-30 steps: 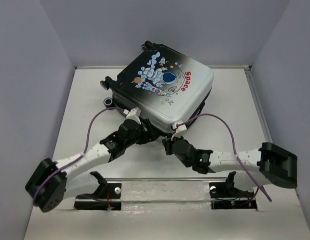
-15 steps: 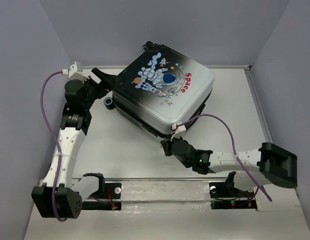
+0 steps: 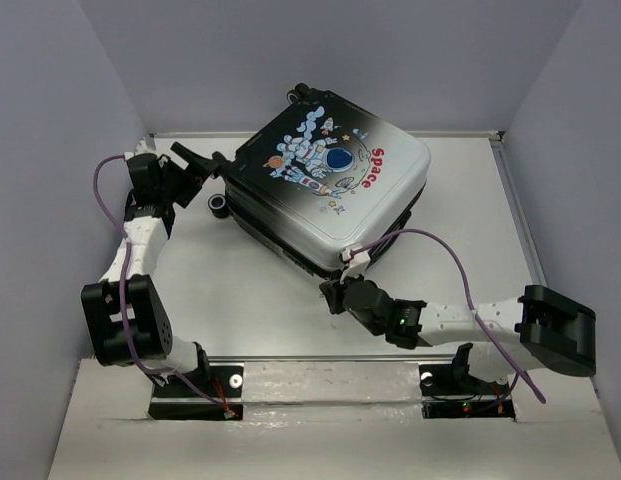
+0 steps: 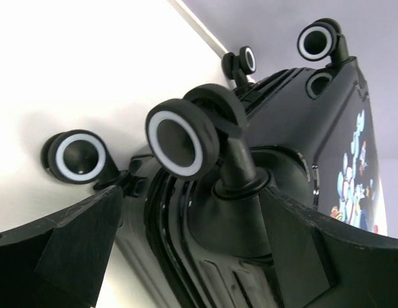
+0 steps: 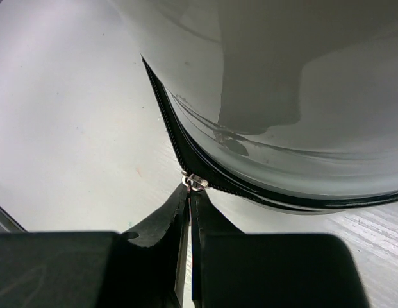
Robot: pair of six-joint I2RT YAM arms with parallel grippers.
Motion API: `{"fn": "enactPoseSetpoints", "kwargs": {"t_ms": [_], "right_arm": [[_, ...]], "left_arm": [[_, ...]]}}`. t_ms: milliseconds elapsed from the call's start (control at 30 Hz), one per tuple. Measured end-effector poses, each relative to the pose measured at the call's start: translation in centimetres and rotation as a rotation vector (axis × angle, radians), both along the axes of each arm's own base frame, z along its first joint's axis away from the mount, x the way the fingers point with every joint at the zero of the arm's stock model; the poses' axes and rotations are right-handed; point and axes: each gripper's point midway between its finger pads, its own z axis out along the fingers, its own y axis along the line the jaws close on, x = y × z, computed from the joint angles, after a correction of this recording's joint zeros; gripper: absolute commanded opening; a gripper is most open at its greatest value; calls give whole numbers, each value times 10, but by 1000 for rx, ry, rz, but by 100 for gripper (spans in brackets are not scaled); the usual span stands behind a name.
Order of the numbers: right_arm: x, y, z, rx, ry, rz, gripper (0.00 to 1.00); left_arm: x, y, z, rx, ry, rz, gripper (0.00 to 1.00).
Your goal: Pack the luggage
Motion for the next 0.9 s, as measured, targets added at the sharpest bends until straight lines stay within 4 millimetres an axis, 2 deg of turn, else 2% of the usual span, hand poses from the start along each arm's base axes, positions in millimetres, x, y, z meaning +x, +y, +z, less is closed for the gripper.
{"fn": "enactPoseSetpoints", "kwargs": {"t_ms": [100,267,433,533,767,900], "right_arm": [[-1,2,-1,0,4,10,7],[-3,3,-1,5,7,21,7],[-3,4,-1,5,8,23,7],[-3,4,-1,5,8,23,7],[-3,4,-1,6,9,26,7],[-4,3,-2,8,9,27,7]], "left_arm": [[6,-2,6,-15,-21,-10,99],[31,-3,17,-53,-54,-22,98],[47,-3,-2,-88,-12,-17,97],[53,-5,-12,-104,12,-14,92],[67,-17,-12,-175,13,-20,86],[76,-26,-14,-215,27,-27,92]]}}
